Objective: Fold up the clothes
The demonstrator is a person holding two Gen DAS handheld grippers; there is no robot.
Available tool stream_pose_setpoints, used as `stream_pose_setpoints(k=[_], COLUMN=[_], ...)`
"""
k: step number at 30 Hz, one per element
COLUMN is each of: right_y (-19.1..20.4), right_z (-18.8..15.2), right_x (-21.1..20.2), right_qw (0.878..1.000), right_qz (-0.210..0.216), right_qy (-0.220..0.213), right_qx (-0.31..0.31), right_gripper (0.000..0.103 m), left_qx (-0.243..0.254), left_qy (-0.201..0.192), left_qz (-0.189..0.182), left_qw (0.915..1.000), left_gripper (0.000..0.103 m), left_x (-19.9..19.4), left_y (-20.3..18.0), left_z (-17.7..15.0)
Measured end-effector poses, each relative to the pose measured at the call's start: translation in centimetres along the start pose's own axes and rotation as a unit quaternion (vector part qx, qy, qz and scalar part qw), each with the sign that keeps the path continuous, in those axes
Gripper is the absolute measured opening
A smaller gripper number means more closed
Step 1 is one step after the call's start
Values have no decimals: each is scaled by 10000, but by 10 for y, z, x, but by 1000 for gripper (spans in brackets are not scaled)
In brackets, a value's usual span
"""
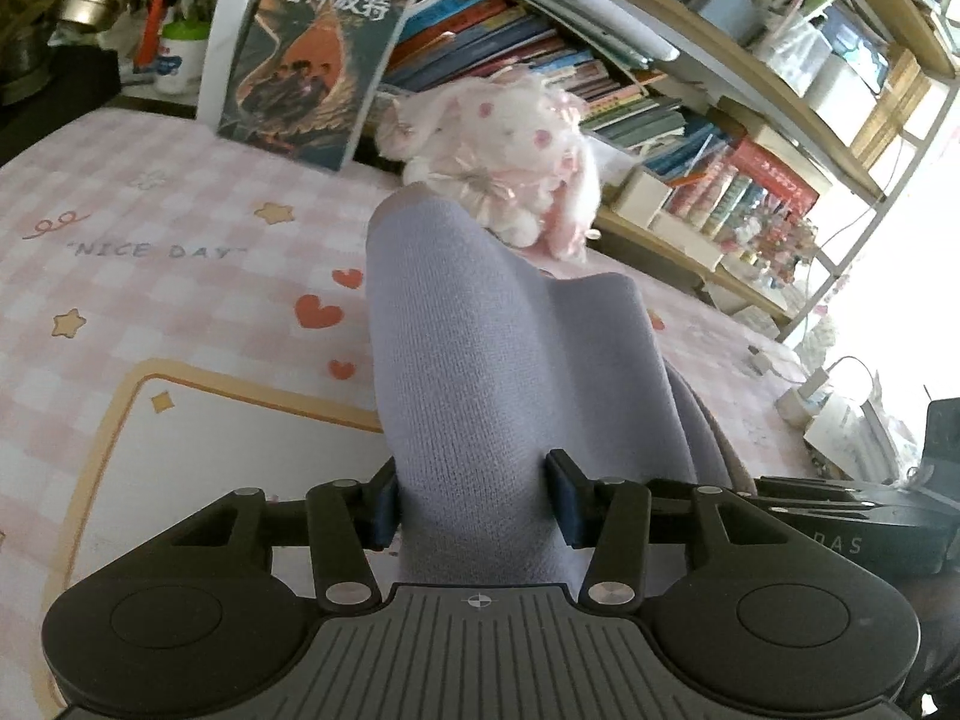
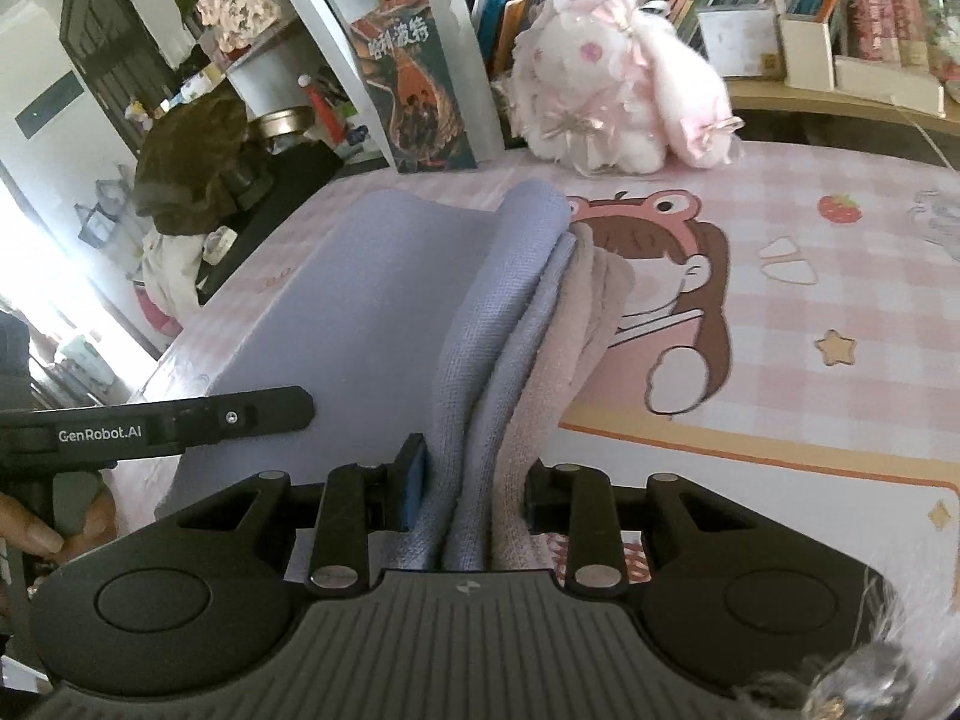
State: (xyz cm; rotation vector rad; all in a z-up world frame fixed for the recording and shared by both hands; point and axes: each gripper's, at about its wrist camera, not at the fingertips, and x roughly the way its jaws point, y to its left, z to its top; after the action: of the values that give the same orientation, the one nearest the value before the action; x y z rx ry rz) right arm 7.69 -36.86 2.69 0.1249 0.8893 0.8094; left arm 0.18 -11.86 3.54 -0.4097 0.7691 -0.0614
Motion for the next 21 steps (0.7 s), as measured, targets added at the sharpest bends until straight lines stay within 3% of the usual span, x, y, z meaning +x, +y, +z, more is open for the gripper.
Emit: stream_pose_setpoints(k=[9, 16, 21], right_y=[-12, 1, 26], right_z=[-8, -9, -8], right_x=[-18, -11, 6], right_qw=[9999, 9997, 9989], right_qz=[43, -160, -347], right_qy=[-54, -91, -137], right_qx=[85, 168, 292], right_gripper=[27, 27, 27], left_qx=[31, 95, 215], left_qy=[5, 71, 136], left_qz=[15, -126, -310], left_qw=[10000, 9998, 9992], left_gripper=[48, 48, 48], left_x=[-2, 1, -4], left_y=[-18, -4, 28], left_z=[-7, 0, 11])
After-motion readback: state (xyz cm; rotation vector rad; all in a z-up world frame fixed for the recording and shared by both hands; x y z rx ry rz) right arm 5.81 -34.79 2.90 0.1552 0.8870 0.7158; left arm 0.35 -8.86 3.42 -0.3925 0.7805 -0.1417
